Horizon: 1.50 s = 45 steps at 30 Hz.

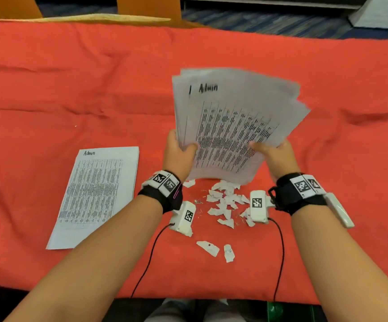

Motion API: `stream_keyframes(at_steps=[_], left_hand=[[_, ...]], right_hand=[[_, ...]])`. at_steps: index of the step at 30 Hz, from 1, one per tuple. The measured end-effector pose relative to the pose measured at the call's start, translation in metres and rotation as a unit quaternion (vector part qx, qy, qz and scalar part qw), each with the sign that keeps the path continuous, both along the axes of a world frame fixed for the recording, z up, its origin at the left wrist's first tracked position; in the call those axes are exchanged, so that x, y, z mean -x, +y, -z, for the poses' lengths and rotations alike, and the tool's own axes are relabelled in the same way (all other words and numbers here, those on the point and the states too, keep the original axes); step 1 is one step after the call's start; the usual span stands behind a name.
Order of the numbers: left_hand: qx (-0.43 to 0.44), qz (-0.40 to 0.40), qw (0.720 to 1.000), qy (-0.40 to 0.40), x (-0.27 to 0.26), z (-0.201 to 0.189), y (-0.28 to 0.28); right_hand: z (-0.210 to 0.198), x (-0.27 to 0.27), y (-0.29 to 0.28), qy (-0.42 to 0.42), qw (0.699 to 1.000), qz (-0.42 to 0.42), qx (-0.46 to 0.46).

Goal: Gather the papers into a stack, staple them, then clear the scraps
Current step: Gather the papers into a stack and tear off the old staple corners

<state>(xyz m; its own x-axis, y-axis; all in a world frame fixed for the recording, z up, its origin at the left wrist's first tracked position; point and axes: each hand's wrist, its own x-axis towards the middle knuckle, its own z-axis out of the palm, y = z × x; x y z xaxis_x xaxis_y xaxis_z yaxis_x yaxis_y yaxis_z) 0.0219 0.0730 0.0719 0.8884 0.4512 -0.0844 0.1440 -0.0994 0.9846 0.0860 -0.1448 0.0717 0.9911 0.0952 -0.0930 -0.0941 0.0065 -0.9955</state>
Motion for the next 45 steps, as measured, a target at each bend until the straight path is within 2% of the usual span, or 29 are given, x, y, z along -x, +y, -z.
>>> stream_keyframes(at_steps=[5, 9, 16, 18, 21, 29, 34, 42, 45], left_hand=[[0.017, -0.019, 1.000, -0.012, 0.002, 0.001, -0.008], [0.026, -0.034, 0.999, -0.022, -0.001, -0.004, -0.010], [0.068, -0.033, 0.996, -0.037, 0.001, -0.007, 0.004], [0.063, -0.025, 0.997, -0.035, -0.001, -0.009, -0.002], [0.056, -0.034, 0.997, -0.050, -0.006, -0.018, -0.009], [0.037, -0.066, 0.990, -0.117, -0.015, -0.040, -0.009], [0.030, -0.061, 0.993, -0.099, -0.005, -0.025, -0.011], [0.011, -0.065, 0.991, -0.116, -0.015, -0.029, -0.004], [0.021, -0.059, 0.993, -0.097, -0.016, -0.021, -0.002]], right_hand=[[0.005, 0.004, 0.012, 0.023, 1.000, -0.018, -0.010], [0.002, 0.004, 0.020, 0.013, 1.000, -0.014, 0.010], [-0.004, -0.001, 0.012, -0.014, 0.999, -0.033, -0.010], [-0.004, 0.000, 0.018, -0.023, 0.999, -0.045, -0.007], [-0.005, -0.001, 0.020, -0.007, 1.000, -0.017, -0.013], [-0.030, -0.010, 0.028, -0.070, 0.997, -0.011, -0.018], [-0.013, -0.002, 0.029, -0.025, 1.000, -0.012, -0.012], [-0.020, -0.012, 0.033, -0.027, 0.998, -0.003, -0.048], [-0.015, -0.012, 0.031, -0.015, 0.999, 0.005, -0.047]])
